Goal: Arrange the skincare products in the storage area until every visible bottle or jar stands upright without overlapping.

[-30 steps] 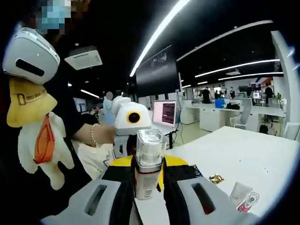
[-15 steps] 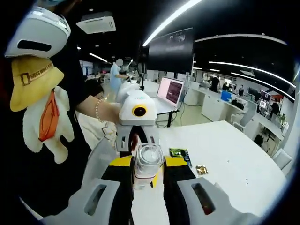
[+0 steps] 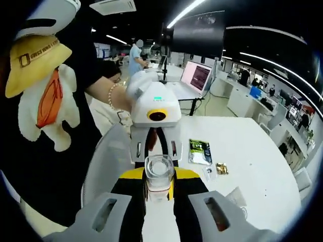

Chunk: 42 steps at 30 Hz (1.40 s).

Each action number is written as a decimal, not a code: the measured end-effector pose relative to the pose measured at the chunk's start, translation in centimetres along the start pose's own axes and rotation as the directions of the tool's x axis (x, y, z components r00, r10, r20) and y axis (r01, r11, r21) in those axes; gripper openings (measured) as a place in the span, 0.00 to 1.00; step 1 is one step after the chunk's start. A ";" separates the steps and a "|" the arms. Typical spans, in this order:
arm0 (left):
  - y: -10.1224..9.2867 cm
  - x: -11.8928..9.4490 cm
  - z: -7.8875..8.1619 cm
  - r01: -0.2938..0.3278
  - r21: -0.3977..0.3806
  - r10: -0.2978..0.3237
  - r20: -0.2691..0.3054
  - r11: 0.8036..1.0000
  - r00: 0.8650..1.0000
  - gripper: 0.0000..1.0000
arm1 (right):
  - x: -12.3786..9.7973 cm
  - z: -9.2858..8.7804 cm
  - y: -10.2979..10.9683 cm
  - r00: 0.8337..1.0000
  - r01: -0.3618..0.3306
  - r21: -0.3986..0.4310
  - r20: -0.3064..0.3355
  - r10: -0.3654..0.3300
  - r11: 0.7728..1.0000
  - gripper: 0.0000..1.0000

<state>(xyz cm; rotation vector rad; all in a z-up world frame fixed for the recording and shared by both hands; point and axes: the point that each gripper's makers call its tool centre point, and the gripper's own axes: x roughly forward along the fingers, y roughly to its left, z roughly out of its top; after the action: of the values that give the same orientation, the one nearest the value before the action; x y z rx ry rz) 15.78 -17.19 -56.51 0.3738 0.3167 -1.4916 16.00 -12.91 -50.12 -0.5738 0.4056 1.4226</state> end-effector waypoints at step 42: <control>3.9 7.4 -12.1 -0.048 -0.088 0.035 -0.153 0.995 0.988 0.19 | 6.9 -13.2 -2.6 0.987 0.021 0.092 -0.164 -0.006 0.996 0.19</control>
<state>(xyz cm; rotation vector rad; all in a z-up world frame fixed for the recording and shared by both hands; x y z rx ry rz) 20.39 -18.53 -70.38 0.4184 0.4934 -1.4056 20.34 -15.33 -64.37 -0.6182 0.5944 1.3408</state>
